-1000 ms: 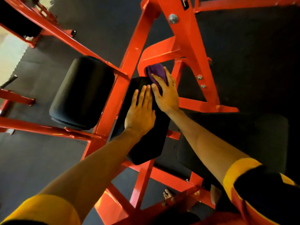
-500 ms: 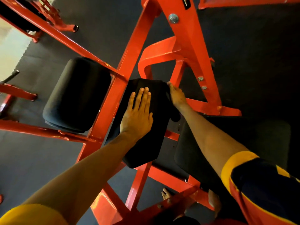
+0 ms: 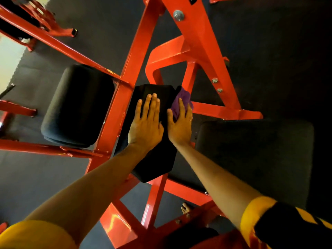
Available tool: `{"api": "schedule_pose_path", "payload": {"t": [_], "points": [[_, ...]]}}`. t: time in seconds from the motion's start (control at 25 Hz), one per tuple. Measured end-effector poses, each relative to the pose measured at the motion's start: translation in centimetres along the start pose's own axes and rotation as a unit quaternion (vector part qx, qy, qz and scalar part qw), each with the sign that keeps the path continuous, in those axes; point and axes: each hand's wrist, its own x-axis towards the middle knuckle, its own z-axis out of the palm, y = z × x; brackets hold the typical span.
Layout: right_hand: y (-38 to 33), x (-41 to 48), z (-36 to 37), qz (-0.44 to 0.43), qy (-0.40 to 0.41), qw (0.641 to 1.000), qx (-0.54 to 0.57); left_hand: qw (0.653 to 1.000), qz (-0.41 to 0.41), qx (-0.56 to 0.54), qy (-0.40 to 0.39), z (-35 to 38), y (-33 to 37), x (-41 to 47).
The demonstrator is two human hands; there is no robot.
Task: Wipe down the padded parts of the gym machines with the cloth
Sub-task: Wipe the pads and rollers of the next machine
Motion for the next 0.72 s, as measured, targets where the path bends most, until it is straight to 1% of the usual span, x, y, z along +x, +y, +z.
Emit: {"api": "schedule_pose_path", "payload": {"t": [0.08, 0.16, 0.24, 0.28, 0.32, 0.36, 0.4, 0.44, 0.48, 0.52, 0.6, 0.64, 0.68, 0.72], "points": [[0.6, 3.3, -0.6, 0.084, -0.024, 0.994, 0.064, 1.000, -0.002, 0.000, -0.001, 0.0, 0.0, 0.1], [2.0, 5.7, -1.0, 0.164, -0.053, 0.972, 0.162, 1.000, -0.001, 0.010, -0.003, 0.1, 0.0, 0.0], [4.7, 7.1, -0.6, 0.238, -0.116, 0.919, 0.292, 1.000, -0.002, 0.016, -0.002, 0.1, 0.0, 0.1], [5.7, 7.0, -0.5, 0.264, -0.132, 0.897, 0.328, 1.000, -0.004, 0.014, -0.003, 0.1, 0.0, 0.1], [6.0, 6.2, -0.6, 0.293, -0.131, 0.889, 0.326, 1.000, -0.005, 0.012, -0.003, 0.0, 0.1, 0.1], [6.1, 5.3, -0.4, 0.305, -0.116, 0.896, 0.301, 1.000, -0.006, 0.011, -0.004, -0.1, 0.1, 0.1], [4.6, 3.5, -0.8, 0.294, -0.091, 0.917, 0.252, 1.000, -0.006, 0.012, -0.004, 0.0, 0.1, 0.1], [3.6, 1.6, -1.0, 0.253, -0.047, 0.949, 0.182, 1.000, -0.007, 0.013, -0.006, 0.0, 0.1, 0.1], [2.8, -0.5, -0.9, 0.199, -0.016, 0.971, 0.133, 1.000, -0.007, 0.011, -0.007, 0.1, 0.1, 0.1], [2.1, -3.1, -0.4, 0.139, -0.003, 0.986, 0.091, 1.000, -0.006, 0.007, -0.007, 0.1, 0.1, 0.1], [1.7, -7.1, 0.2, 0.040, -0.010, 0.999, 0.028, 1.000, -0.005, 0.011, -0.010, 0.2, 0.1, 0.0], [2.5, -8.0, 0.6, 0.009, -0.015, 1.000, 0.003, 1.000, -0.004, 0.015, -0.010, 0.3, 0.0, 0.0], [2.9, -8.1, 0.6, -0.001, -0.027, 1.000, -0.009, 1.000, -0.004, 0.016, -0.009, 0.3, 0.0, 0.1], [3.2, -7.5, 0.6, 0.008, -0.029, 1.000, 0.003, 1.000, -0.003, 0.013, -0.009, 0.4, -0.1, 0.1]]}}
